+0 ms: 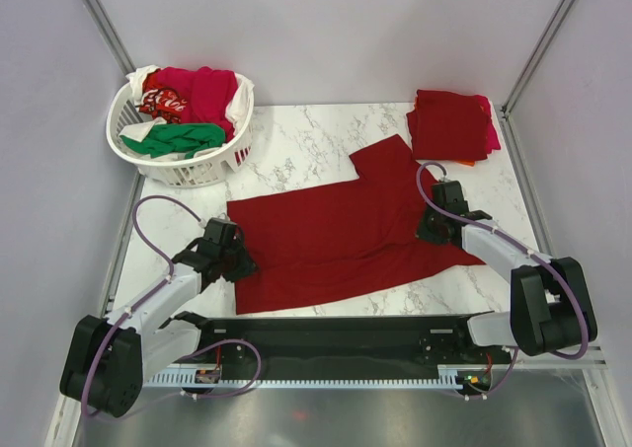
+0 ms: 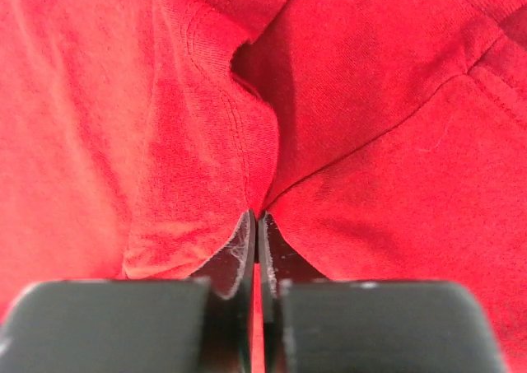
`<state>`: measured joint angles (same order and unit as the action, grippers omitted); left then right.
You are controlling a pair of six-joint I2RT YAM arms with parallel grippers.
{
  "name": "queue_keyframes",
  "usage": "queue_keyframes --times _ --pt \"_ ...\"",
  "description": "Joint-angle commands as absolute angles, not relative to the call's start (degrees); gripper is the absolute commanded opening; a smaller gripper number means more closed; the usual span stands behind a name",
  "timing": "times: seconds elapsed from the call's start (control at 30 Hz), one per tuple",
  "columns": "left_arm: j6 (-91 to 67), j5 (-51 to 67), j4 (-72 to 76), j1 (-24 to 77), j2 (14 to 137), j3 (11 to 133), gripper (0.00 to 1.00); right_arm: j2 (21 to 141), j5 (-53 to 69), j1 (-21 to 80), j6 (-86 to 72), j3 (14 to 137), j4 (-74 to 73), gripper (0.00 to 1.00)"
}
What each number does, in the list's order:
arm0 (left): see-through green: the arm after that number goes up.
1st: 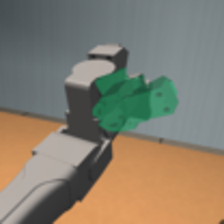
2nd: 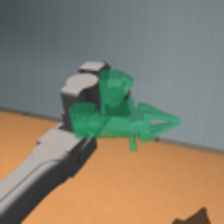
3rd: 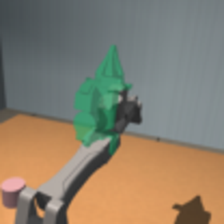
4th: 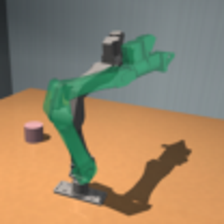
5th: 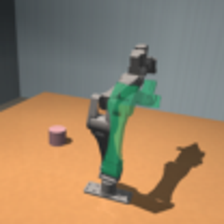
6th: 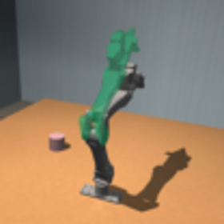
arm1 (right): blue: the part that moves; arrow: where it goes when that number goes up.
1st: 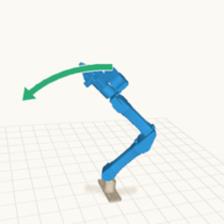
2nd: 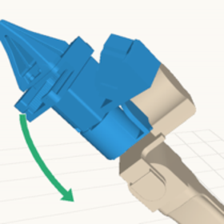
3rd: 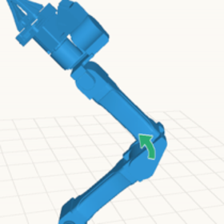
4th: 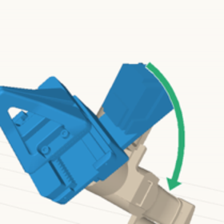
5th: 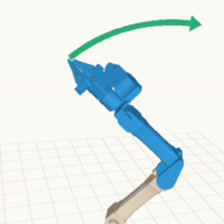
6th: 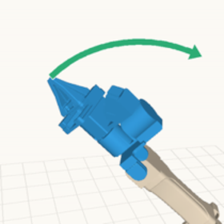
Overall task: Fold and stack the t-shirts
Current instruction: Fold the tshirt
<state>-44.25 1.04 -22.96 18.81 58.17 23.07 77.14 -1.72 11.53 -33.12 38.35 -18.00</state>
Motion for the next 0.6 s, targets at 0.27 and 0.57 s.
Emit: queue_keyframes --times 0.27,0.57 --pt "-46.05 1.14 -22.58 19.16 54.50 22.85 0.34 82.16 -0.62 15.38 -33.84 45.86 -15.56 0.00" --pt "-46.84 -0.97 -26.54 19.16 52.65 24.17 0.34 94.37 -0.36 21.88 -33.14 60.71 -12.83 0.03"
